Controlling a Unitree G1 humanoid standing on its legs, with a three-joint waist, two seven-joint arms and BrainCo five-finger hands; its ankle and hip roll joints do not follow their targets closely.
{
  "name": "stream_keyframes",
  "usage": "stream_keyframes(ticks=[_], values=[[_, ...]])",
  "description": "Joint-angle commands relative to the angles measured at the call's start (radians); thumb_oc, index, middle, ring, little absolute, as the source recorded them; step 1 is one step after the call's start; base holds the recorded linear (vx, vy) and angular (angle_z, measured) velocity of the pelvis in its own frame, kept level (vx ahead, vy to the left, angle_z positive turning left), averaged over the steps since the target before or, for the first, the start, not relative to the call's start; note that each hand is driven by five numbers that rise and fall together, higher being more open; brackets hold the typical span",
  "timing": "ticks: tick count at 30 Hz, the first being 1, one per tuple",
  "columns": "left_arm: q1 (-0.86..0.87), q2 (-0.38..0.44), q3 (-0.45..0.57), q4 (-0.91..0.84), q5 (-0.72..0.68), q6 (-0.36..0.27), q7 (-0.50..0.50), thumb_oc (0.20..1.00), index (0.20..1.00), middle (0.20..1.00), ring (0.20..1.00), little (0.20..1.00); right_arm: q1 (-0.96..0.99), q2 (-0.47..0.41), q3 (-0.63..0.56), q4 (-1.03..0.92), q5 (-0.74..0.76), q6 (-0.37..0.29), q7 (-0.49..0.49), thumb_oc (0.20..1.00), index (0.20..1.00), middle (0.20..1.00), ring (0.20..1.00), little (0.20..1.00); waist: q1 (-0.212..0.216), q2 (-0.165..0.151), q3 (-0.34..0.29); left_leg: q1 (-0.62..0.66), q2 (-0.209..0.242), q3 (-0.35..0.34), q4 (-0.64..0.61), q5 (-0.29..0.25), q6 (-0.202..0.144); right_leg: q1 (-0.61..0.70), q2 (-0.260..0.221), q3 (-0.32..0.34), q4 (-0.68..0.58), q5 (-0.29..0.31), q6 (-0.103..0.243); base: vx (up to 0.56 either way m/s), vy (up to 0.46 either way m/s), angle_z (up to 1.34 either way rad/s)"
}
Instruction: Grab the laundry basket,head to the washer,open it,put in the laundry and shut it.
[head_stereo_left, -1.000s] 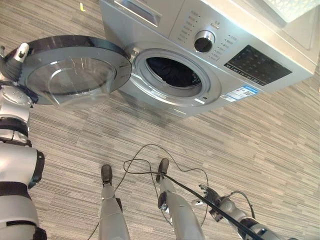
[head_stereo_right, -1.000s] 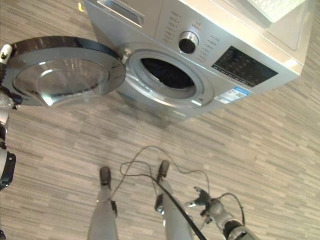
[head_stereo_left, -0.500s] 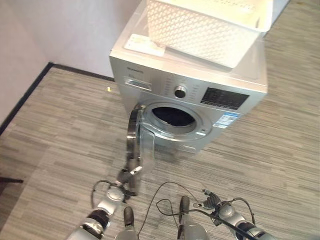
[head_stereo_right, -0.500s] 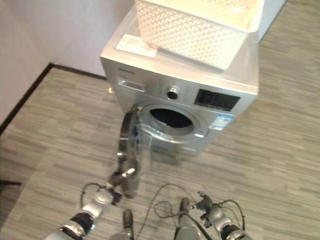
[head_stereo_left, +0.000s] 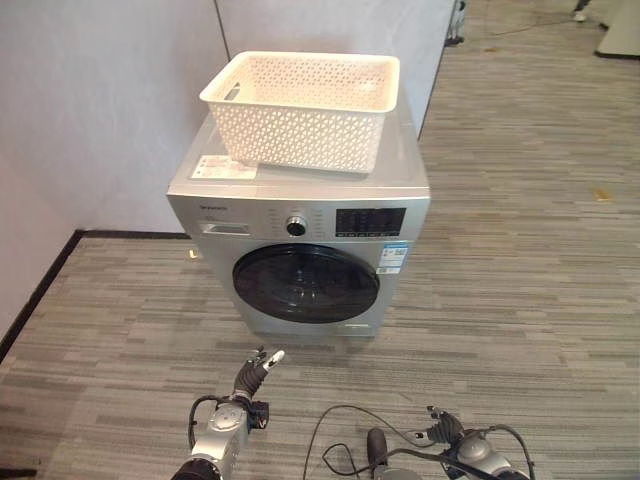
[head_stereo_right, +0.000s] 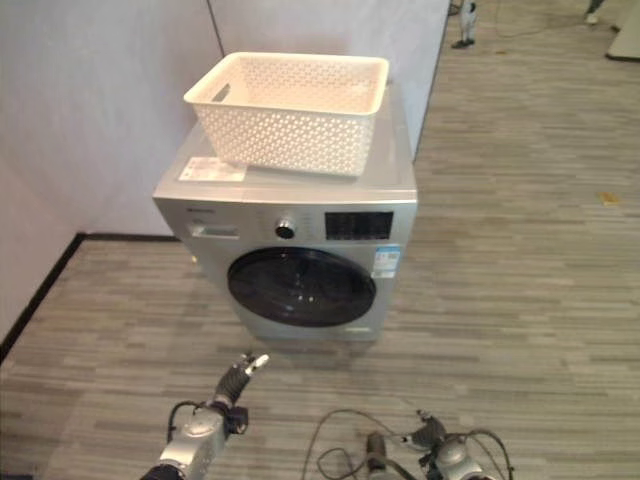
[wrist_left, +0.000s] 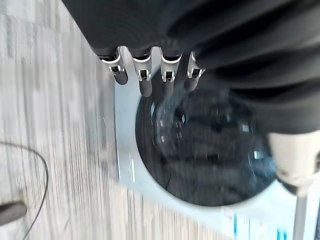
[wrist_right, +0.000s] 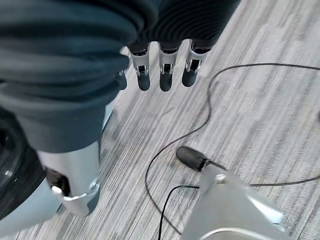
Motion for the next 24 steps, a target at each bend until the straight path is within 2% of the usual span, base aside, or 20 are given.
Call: stream_keyframes(ticks=[1, 5, 9, 14, 20, 24], values=[[-0.114, -0.019, -0.009, 0.002, 0.024, -0.057, 0.0, 1.0, 1.0, 1.0, 1.0, 1.0, -0.005, 0.0, 0.022, 0.056, -0.026, -0.018, 0.002, 1.0, 1.0, 1.0, 1.0, 1.0, -0.002, -0.006, -0.002, -0.06, 0.035, -0.108, 0.005, 0.062, -0.003, 0.089, -0.039, -0.036, 0.01, -0.166, 0.059, 0.04, -0.058, -0.06], [-0.049, 0.018, -0.004, -0.108, 0.05, -0.091, -0.011, 1.0, 1.0, 1.0, 1.0, 1.0, 0.02, 0.01, -0.004, 0.07, -0.012, -0.027, -0.006, 1.0, 1.0, 1.0, 1.0, 1.0, 0.02, 0.003, 0.0, -0.049, 0.03, -0.137, 0.005, 0.06, -0.003, 0.13, -0.048, -0.067, 0.01, -0.179, 0.059, 0.03, -0.025, 0.16], [0.028, 0.044, 0.027, -0.096, 0.064, -0.111, -0.032, 1.0, 1.0, 1.0, 1.0, 1.0, 0.015, 0.02, -0.032, 0.089, 0.004, -0.035, -0.01, 1.0, 1.0, 1.0, 1.0, 1.0, 0.042, 0.009, 0.0, -0.033, 0.019, -0.152, 0.005, 0.051, -0.001, 0.164, -0.057, -0.088, 0.01, -0.185, 0.062, 0.03, 0.008, 0.15], [0.108, 0.06, 0.086, 0.015, 0.105, -0.105, -0.035, 1.0, 1.0, 1.0, 1.0, 1.0, 0.02, 0.034, -0.07, 0.116, 0.03, -0.038, -0.008, 1.0, 1.0, 1.0, 1.0, 1.0, 0.073, 0.017, 0.001, -0.017, -0.002, -0.187, 0.005, 0.04, 0.006, 0.211, -0.074, -0.123, 0.01, -0.193, 0.061, 0.04, 0.015, 0.24], [0.154, 0.062, 0.138, 0.289, 0.24, -0.069, -0.011, 1.0, 1.0, 1.0, 1.0, 1.0, 0.047, 0.03, -0.105, 0.149, 0.047, -0.037, -0.007, 1.0, 1.0, 1.0, 1.0, 1.0, 0.097, 0.017, 0.014, -0.017, -0.024, -0.227, 0.005, 0.038, 0.012, 0.245, -0.089, -0.164, 0.01, -0.197, 0.057, 0.0, 0.01, 0.27], [0.172, 0.066, 0.181, 0.349, 0.261, -0.065, 0.013, 1.0, 1.0, 1.0, 1.0, 1.0, 0.056, 0.03, -0.104, 0.137, 0.052, -0.041, -0.004, 1.0, 1.0, 1.0, 1.0, 1.0, 0.107, 0.014, 0.017, -0.019, -0.032, -0.243, 0.005, 0.035, 0.014, 0.255, -0.095, -0.184, 0.01, -0.197, 0.057, 0.0, 0.015, 0.14]])
